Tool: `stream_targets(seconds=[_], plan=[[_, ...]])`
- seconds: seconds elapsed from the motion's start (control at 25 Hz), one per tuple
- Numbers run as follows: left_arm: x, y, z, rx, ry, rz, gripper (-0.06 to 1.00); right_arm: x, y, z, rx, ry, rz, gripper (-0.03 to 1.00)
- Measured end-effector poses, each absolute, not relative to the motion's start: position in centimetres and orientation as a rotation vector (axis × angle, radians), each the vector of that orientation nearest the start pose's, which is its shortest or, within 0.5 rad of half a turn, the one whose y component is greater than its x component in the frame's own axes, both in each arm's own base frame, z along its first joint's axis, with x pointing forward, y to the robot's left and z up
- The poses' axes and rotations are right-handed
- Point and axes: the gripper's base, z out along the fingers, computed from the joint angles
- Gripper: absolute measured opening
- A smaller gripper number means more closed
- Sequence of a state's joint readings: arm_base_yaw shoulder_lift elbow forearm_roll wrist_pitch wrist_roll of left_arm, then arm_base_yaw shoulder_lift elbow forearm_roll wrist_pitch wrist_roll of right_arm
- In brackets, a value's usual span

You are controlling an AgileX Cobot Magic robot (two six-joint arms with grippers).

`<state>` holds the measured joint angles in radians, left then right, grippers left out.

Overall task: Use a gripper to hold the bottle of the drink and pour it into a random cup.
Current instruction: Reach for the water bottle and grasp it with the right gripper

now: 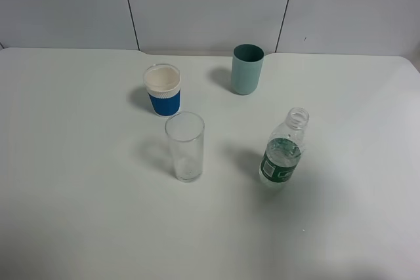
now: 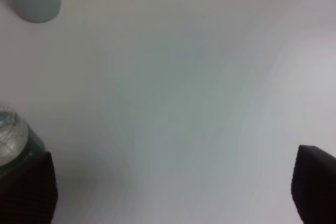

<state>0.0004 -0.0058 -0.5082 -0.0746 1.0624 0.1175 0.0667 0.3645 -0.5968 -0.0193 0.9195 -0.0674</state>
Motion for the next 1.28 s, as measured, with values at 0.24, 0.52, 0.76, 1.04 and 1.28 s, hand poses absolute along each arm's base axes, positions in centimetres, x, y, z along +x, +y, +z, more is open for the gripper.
stream_targets(seconds=[0.24,0.52,0.76,1.04,1.28], plan=[[-0.7,-0.6,28.0,0.123,2.026,-0.015,0.99,8.4,1.0,30.3,-0.222,2.228,0.037,0.88],[-0.7,-0.6,28.0,0.123,2.026,-0.015,0.99,10.1,2.0,29.7,-0.404,2.259,0.085,0.88],[-0.7,-0.6,28.0,0.123,2.026,-0.015,0.99,10.3,2.5,29.7,-0.575,2.219,0.087,0.88],[-0.7,-0.6,28.0,0.123,2.026,-0.015,0.99,10.5,3.1,29.2,-0.723,2.229,0.130,0.87],[-0.7,-0.6,28.0,0.123,2.026,-0.015,0.99,12.1,3.3,28.1,-0.778,2.305,0.156,0.85]])
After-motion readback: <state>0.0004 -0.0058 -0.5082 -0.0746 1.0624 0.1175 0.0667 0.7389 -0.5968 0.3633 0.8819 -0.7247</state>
